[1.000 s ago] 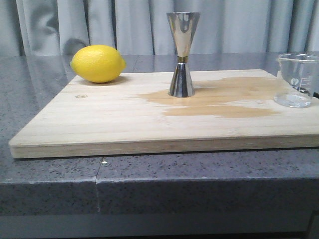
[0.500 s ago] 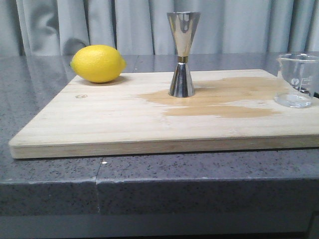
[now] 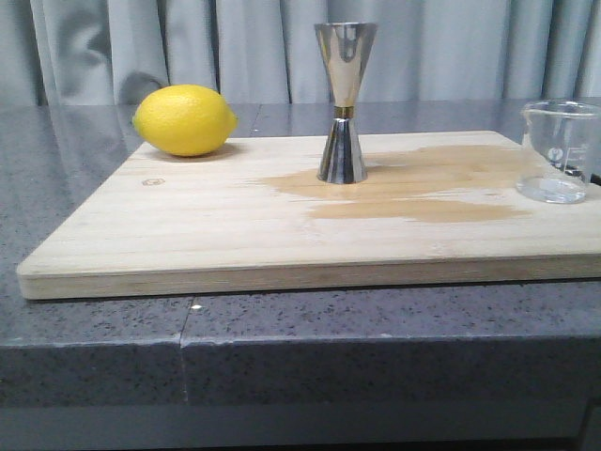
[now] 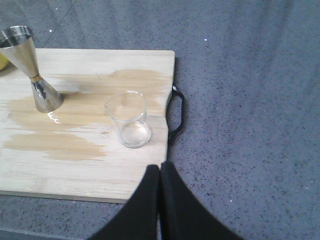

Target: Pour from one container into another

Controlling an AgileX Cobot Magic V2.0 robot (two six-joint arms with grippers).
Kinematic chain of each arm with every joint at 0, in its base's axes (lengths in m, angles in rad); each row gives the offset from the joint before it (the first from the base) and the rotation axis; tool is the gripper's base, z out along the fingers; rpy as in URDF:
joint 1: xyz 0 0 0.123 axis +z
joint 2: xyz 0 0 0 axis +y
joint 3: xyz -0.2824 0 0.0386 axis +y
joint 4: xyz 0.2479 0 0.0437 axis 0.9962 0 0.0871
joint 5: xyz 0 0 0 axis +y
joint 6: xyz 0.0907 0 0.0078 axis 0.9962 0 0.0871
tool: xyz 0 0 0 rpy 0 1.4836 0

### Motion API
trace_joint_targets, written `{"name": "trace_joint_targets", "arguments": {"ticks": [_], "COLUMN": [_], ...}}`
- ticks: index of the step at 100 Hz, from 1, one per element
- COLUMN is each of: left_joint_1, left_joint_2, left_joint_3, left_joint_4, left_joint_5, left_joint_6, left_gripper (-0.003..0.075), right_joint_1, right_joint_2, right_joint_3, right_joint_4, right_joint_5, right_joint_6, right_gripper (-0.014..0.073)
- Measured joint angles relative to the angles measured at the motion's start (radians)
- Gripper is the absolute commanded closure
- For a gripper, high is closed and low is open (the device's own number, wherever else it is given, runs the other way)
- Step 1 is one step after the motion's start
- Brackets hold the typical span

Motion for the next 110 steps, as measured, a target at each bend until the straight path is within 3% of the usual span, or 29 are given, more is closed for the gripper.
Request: {"name": "trace_joint_targets", "arguments": {"ticks": [32,45,72,92,110], "left_joint_1": [0.001,0.064,0.273,0.301,0.303], "left_joint_2": [-0.005,-0.073,-0.378,-0.585,-0.634], "left_joint_3": [0.004,0.045,0.341,0.587,0.673], "left_joint_4": [0.0,-0.003,-0.001,-0.001,-0.001], "left_joint_5": [0.0,-0.009,-0.179,-0.367,-0.46], "left_joint_6": [0.0,0.0,0.0,0.0,0.0], "left_gripper": [0.0739,0.0739,0.0739,0.0739,0.0739], "right_joint_1": [0.0,0.0,0.0,0.0,0.0], "right_joint_2": [0.0,0.0,0.0,0.0,-0.002], "right_joint_3": [0.0,0.0,0.0,0.0,0.0], "right_joint_4": [0.0,0.0,0.0,0.0,0.0], "right_joint_5": [-0.002,-0.002,-0.002,-0.002,-0.002], "right_joint_6": [0.0,0.0,0.0,0.0,0.0], "right_gripper": [0.0669,0.0669,0.0669,0.0669,0.0669]}}
